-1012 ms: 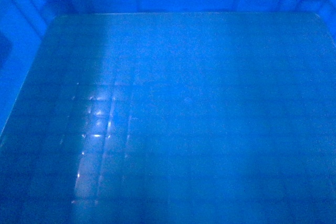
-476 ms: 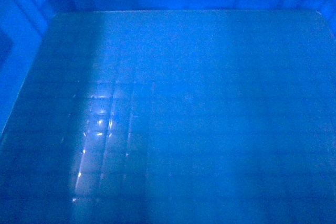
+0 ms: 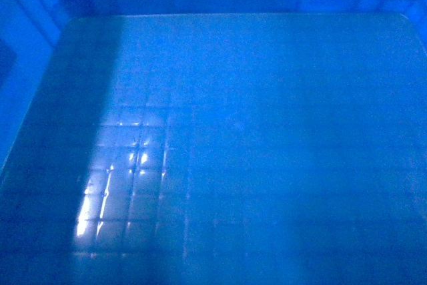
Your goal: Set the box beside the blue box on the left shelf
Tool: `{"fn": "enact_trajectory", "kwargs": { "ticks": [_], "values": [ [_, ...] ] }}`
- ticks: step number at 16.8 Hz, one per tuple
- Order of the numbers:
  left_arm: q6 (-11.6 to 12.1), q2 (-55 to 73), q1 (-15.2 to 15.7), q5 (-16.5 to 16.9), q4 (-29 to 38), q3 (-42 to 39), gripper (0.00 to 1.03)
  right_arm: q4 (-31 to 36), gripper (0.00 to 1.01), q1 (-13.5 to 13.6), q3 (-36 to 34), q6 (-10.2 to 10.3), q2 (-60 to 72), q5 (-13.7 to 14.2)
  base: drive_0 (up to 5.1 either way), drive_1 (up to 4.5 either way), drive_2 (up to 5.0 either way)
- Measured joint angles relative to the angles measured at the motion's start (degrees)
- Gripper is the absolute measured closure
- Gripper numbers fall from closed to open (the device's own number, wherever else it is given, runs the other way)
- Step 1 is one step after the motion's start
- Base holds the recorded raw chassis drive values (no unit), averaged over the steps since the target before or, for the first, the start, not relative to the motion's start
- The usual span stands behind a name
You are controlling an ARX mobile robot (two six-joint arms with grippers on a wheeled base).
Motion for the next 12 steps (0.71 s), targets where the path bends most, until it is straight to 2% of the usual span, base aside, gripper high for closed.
{"fn": "enact_trajectory", "kwargs": {
  "ticks": [12],
  "values": [
    [0.0,0.0,0.0,0.0,0.0,0.0,0.93,0.0,0.92,0.0,0.0,0.0,0.1,0.0,-4.8,2.58,2.6]
  ]
}}
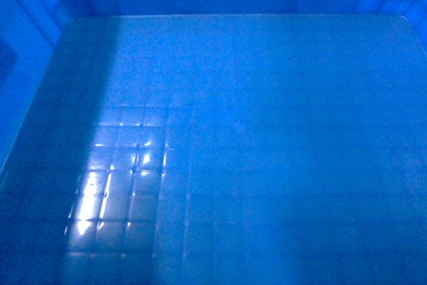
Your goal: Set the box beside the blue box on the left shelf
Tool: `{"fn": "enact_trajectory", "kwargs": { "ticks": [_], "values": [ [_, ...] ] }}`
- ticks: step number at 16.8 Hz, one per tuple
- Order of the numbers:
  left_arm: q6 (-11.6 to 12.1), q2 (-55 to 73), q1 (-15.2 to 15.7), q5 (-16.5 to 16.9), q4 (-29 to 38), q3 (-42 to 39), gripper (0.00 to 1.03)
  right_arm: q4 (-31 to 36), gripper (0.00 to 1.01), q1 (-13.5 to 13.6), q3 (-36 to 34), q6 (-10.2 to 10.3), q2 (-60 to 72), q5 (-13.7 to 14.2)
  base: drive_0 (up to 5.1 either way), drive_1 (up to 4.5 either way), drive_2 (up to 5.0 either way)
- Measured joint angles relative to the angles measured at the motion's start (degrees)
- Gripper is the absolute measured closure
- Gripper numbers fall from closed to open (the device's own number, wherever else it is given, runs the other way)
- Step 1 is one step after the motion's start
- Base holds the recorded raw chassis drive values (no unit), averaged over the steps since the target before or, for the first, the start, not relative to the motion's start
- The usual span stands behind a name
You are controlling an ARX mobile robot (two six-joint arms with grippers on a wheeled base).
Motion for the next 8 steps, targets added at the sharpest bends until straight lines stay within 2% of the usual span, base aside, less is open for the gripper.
{"fn": "enact_trajectory", "kwargs": {
  "ticks": [8],
  "values": [
    [0.0,0.0,0.0,0.0,0.0,0.0,0.93,0.1,0.92,0.2,0.0,0.0,0.0,0.1,-4.9,2.49,2.5]
  ]
}}
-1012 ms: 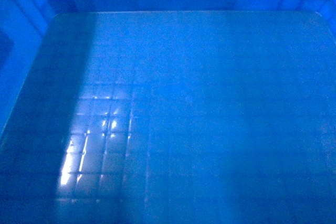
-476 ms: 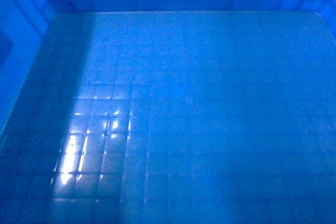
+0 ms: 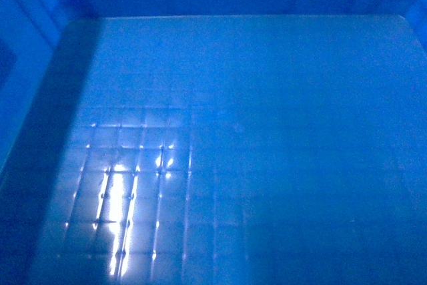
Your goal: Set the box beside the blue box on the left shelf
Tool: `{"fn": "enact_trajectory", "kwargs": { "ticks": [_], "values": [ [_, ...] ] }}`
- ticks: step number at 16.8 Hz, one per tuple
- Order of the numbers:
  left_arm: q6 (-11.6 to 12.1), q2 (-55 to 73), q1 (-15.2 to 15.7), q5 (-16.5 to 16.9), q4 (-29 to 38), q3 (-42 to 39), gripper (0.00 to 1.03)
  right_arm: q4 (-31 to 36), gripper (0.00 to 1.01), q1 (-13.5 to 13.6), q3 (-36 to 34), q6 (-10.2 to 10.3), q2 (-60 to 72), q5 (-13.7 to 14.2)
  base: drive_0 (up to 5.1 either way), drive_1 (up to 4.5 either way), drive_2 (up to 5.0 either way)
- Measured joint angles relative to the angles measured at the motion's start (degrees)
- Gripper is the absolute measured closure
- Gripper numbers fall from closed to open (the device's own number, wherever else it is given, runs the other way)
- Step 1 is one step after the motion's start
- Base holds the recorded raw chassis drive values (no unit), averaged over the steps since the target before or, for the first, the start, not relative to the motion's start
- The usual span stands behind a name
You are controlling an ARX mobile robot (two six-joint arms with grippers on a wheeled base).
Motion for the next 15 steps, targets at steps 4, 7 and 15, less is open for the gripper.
{"fn": "enact_trajectory", "kwargs": {
  "ticks": [4,7,15],
  "values": [
    [0.0,0.0,0.0,0.0,0.0,0.0,0.93,0.0,0.92,0.0,0.0,0.0,0.0,0.0,-5.1,2.28,2.3],
    [0.0,0.0,0.0,0.0,0.0,0.0,0.93,0.0,0.92,0.0,0.0,0.0,-0.1,0.1,-5.1,2.27,2.3],
    [0.0,0.0,0.0,0.0,-0.1,0.0,0.93,0.0,0.92,0.0,0.0,0.0,-0.1,0.1,-5.1,2.35,2.3]
  ]
}}
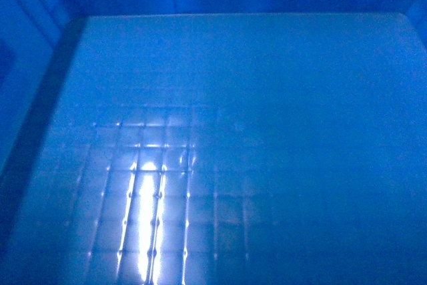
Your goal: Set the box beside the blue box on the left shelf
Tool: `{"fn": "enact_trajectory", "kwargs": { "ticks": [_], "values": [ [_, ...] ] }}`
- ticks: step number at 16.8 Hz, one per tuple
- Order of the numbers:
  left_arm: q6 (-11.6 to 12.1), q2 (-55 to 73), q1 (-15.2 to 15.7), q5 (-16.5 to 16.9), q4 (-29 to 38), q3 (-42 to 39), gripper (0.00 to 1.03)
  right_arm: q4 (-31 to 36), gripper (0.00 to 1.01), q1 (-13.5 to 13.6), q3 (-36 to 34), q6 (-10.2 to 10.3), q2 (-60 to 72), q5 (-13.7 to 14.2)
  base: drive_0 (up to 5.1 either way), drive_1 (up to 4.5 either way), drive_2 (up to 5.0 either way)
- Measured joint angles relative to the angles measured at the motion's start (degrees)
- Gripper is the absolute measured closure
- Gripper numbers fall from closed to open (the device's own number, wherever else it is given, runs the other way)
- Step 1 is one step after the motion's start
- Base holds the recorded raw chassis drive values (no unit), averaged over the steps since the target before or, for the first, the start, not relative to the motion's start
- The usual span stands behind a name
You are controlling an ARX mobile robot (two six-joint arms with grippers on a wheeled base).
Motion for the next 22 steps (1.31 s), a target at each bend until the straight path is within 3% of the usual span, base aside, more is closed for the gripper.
{"fn": "enact_trajectory", "kwargs": {
  "ticks": [22],
  "values": [
    [0.0,0.0,0.0,0.0,0.0,0.0,0.93,-0.1,0.92,0.0,0.0,0.0,0.1,0.0,-5.0,2.46,2.5]
  ]
}}
